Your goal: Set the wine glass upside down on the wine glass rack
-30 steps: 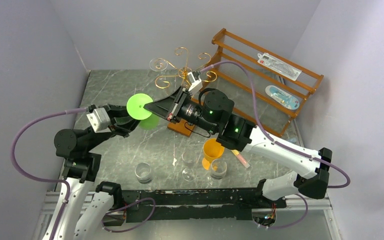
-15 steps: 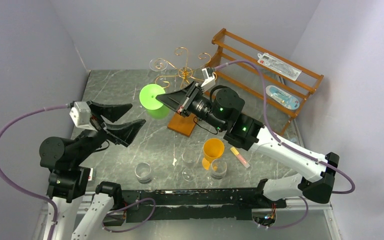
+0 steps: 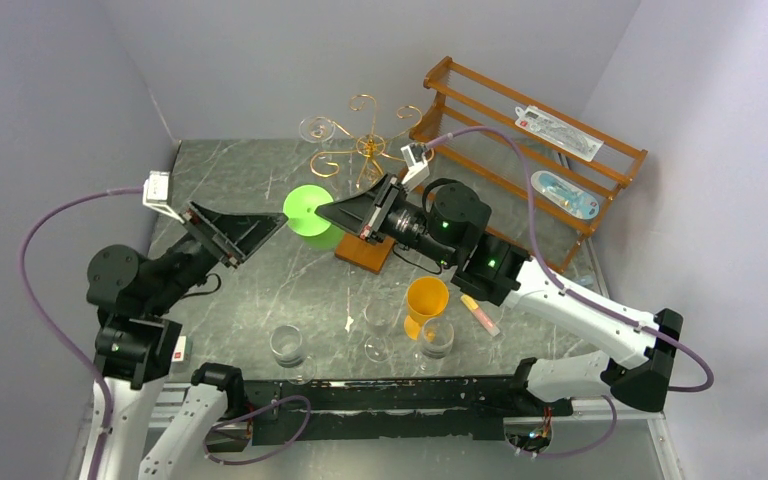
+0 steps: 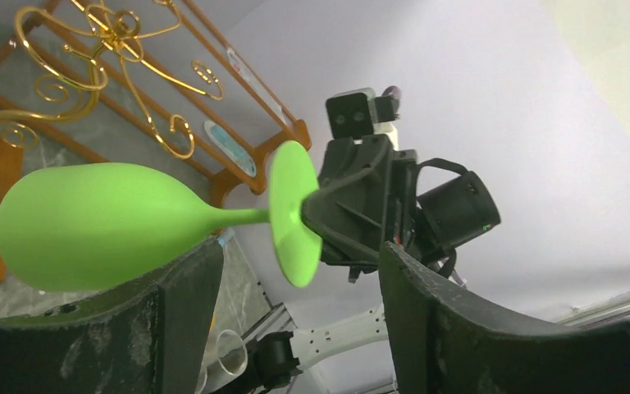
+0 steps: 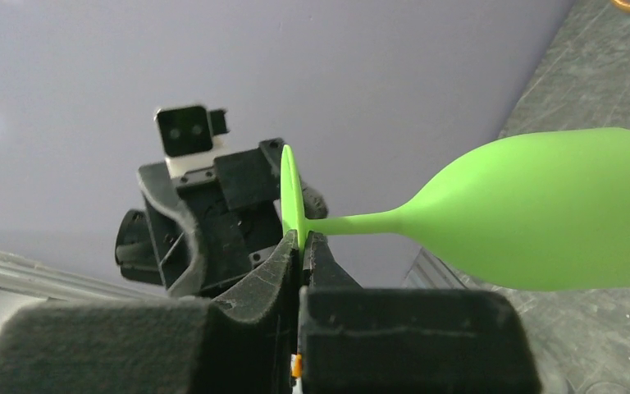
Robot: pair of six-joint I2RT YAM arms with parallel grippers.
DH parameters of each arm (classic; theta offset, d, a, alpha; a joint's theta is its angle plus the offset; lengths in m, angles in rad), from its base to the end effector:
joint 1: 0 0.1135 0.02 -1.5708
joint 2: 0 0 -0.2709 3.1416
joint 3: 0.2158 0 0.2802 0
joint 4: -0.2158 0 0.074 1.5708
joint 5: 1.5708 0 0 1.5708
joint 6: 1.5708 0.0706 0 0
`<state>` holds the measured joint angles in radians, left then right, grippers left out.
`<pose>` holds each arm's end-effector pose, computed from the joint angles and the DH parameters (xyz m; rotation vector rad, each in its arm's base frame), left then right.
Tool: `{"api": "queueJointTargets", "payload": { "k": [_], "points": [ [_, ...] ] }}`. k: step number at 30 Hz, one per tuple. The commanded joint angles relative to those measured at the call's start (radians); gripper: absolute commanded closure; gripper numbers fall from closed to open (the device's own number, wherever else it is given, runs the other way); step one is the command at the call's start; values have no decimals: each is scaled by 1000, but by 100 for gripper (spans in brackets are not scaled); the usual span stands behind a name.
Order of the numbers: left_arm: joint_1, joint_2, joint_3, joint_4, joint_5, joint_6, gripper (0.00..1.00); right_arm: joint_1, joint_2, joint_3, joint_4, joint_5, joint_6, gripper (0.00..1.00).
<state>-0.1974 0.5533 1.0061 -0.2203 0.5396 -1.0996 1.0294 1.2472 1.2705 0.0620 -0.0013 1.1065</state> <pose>0.1305 -0.0631 0.4606 -0.1751 1.5199 -1.4213 0.1804 0.3001 0.4490 0.0661 1.7467 1.6687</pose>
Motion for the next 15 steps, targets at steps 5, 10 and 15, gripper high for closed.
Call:
{"api": "queueJointTargets", "payload": {
  "k": [5,10,15],
  "points": [
    [1,88,20,-18,130,-9,45,-7,10,-3,16,-60,-28,100],
    [1,104,-46,102,204,-49,60,-9,20,-7,19,-85,-27,100],
    [1,117,-66,152,205,-66,94,-18,16,-11,-8,-89,-48,100]
  ]
}}
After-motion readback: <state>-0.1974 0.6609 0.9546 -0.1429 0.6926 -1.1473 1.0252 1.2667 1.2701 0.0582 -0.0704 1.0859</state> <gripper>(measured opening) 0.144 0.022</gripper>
